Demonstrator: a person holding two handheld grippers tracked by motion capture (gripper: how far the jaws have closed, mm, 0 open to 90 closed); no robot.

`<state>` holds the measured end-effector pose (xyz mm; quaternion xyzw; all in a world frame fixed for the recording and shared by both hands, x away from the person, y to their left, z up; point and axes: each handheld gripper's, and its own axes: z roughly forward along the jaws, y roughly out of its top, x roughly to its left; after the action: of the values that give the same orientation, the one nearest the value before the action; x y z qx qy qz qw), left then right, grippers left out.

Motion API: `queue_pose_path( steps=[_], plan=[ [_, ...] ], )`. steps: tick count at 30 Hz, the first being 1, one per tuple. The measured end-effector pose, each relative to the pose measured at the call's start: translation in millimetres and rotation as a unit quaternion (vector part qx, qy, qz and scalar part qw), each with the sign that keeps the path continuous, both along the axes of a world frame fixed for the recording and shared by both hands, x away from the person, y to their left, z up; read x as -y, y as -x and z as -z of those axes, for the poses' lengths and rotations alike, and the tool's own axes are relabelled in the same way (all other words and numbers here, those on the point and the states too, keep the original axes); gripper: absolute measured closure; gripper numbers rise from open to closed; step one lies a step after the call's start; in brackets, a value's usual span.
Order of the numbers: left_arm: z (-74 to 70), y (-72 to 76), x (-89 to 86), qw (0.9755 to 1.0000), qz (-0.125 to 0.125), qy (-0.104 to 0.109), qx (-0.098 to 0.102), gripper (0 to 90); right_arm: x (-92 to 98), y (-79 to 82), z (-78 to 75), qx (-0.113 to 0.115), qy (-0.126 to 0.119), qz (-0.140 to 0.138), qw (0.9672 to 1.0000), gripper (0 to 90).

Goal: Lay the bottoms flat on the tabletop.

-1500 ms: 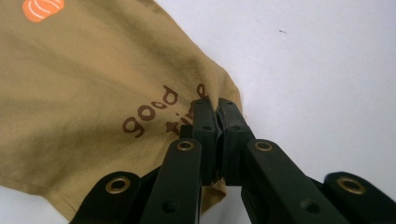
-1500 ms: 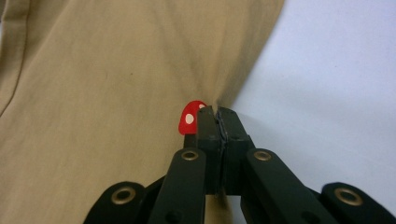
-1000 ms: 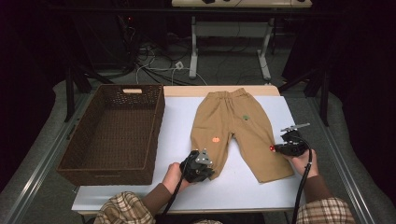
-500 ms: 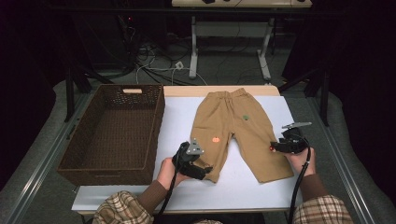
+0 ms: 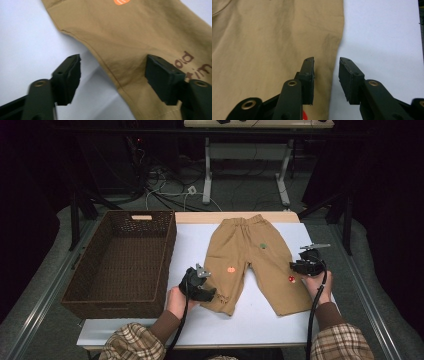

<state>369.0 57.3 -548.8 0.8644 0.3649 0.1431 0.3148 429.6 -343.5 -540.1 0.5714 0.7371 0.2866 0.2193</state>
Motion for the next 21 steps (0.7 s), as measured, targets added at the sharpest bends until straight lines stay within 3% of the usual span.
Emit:
queue_pose_path(
  steps=[3,5,11,21],
  plan=[
    [4.2,-1.6,-0.2,1.0000,0.000,0.003,-0.009,40.9,-0.3,-5.5,2.2,-0.005,0.002,0.004,1.0000,67.6],
    [5.7,-2.2,-1.3,0.9997,0.002,0.019,-0.014,46.1,-1.0,-8.9,6.5,-0.015,0.001,0.004,0.9999,66.6],
    [6.6,-2.2,-2.2,0.9993,0.012,0.032,-0.015,60.6,1.0,-11.9,9.4,-0.021,-0.013,0.004,0.9997,69.2],
    [8.3,-3.1,-0.7,0.9988,0.020,0.044,-0.014,80.4,1.6,-15.1,11.4,-0.018,-0.030,-0.003,0.9994,88.3]
  ],
)
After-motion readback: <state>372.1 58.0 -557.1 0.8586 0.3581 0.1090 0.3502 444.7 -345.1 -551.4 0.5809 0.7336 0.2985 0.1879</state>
